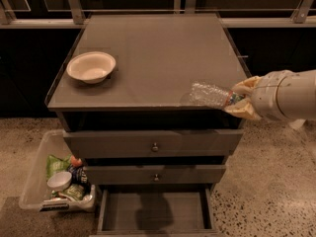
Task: Pick water bottle from bottom drawer and place on counter
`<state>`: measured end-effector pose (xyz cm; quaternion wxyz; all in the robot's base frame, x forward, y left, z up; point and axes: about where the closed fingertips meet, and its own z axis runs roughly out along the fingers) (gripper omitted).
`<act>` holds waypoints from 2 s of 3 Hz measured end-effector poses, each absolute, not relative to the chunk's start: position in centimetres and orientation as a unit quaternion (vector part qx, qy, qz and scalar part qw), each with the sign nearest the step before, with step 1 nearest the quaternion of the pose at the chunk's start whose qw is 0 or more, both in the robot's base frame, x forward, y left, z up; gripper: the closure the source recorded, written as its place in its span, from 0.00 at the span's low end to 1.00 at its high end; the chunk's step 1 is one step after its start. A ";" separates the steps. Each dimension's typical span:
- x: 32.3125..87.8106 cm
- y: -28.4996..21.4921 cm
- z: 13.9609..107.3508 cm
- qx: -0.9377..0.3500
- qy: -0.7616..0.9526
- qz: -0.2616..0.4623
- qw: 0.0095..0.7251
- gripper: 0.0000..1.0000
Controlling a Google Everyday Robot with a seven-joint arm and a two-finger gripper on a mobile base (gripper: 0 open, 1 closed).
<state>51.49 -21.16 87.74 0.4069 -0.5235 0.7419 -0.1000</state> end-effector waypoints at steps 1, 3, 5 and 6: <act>53.0 -20.4 88.8 -0.536 0.728 -0.115 0.412 1.00; 59.3 -18.7 89.8 -0.539 0.700 -0.083 0.462 1.00; 63.1 -17.8 89.4 -0.533 0.684 -0.045 0.495 0.81; 63.1 -17.8 89.4 -0.533 0.684 -0.045 0.495 0.58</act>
Offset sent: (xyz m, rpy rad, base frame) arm 0.0867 0.0263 0.0250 0.0444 -0.1070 0.0947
